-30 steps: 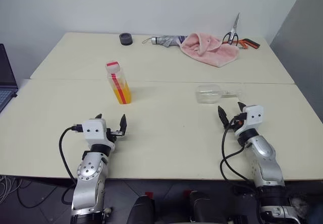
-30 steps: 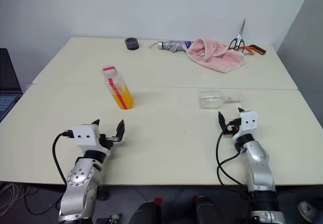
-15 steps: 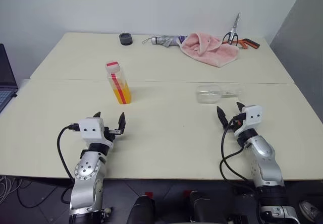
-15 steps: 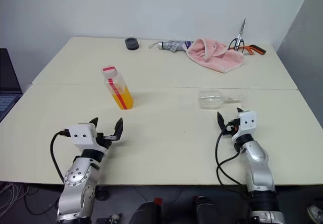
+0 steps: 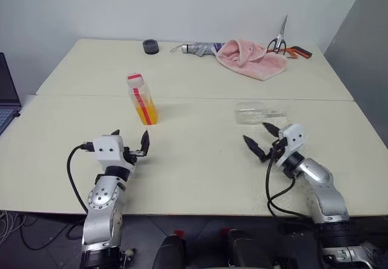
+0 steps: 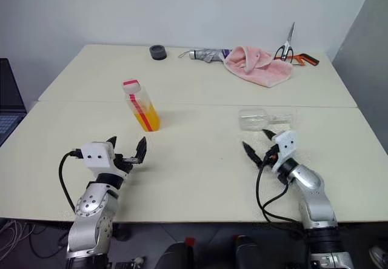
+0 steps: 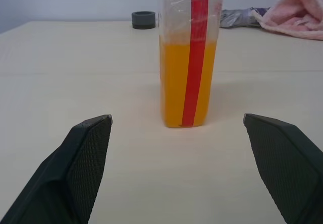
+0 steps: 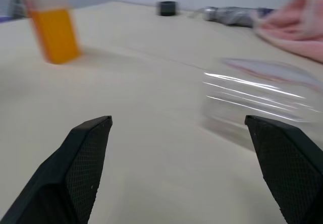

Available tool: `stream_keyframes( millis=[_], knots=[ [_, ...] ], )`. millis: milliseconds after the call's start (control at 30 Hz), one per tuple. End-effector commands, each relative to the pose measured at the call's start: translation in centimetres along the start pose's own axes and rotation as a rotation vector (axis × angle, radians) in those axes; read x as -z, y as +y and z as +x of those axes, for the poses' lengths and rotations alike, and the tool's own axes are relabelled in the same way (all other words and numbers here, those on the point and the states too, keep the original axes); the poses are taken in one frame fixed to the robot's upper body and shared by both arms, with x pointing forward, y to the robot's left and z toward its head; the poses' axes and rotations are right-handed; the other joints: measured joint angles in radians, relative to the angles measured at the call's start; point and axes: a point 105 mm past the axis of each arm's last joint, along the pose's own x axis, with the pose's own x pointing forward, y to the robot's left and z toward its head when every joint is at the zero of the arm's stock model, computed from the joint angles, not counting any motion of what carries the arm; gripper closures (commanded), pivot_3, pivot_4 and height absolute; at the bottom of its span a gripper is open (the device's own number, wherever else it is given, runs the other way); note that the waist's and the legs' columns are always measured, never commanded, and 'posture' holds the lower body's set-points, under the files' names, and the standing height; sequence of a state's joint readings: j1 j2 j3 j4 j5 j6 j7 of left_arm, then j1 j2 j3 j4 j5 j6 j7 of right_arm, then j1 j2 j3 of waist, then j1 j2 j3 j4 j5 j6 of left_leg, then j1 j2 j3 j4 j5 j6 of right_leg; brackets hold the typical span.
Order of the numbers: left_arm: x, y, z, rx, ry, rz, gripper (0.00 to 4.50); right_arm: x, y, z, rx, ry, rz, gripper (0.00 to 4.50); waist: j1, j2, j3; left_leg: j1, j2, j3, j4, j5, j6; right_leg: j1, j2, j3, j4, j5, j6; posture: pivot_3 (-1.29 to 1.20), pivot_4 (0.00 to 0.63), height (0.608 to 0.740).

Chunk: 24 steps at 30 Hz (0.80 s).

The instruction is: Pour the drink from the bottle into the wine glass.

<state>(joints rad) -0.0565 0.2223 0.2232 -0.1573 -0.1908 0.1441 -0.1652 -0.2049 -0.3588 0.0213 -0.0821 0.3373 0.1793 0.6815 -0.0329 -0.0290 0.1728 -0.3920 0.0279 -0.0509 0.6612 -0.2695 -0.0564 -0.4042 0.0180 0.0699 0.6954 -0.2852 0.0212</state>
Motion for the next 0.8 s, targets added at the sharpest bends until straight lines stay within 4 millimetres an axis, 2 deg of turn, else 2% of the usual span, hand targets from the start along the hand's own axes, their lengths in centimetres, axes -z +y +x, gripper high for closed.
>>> stream_keyframes(
  millis=[33,200,400,633,800],
  knots=[
    [-1.8,-0.2,0.8,-0.005,-0.039,0.033,0.04,-2.6,2.6,0.9,-0.174,-0.03,-0.01,0.0,0.001,0.0,0.0,0.0,0.0,0.0,0.0,0.0,0.0,0.0,0.0,0.0,0.0,0.0,0.0,0.0,0.15,0.74],
    [-2.8,-0.6,2.1,-0.023,-0.045,0.029,0.04,-3.9,4.1,1.6,-0.263,0.003,0.011,0.0,0.002,0.0,0.0,-0.002,-0.001,-0.001,0.001,0.0,0.0,0.0,0.0,-0.001,-0.001,0.0,0.0,0.0,0.15,0.74],
    [-3.4,-0.4,3.8,-0.049,-0.04,0.041,0.04,-4.7,4.0,2.4,-0.253,-0.002,0.013,0.0,0.003,0.0,0.0,-0.002,-0.001,-0.002,0.001,0.0,0.0,0.0,0.0,-0.002,-0.002,0.0,0.0,0.0,0.15,0.74],
    [-3.8,-1.5,5.4,-0.008,-0.046,0.023,0.04,-5.6,4.0,3.4,-0.218,-0.042,0.032,0.0,0.002,0.0,0.0,-0.003,-0.001,-0.002,0.001,0.0,0.0,0.0,-0.001,-0.003,-0.001,0.0,0.0,0.0,0.15,0.74],
    [-4.5,-2.4,6.3,0.006,-0.063,0.018,0.04,-6.6,4.9,3.8,-0.267,-0.055,0.04,0.0,0.003,0.0,0.0,-0.004,-0.001,-0.003,0.001,0.0,0.0,-0.001,-0.001,-0.004,-0.001,0.0,0.0,0.0,0.15,0.74]
  ],
)
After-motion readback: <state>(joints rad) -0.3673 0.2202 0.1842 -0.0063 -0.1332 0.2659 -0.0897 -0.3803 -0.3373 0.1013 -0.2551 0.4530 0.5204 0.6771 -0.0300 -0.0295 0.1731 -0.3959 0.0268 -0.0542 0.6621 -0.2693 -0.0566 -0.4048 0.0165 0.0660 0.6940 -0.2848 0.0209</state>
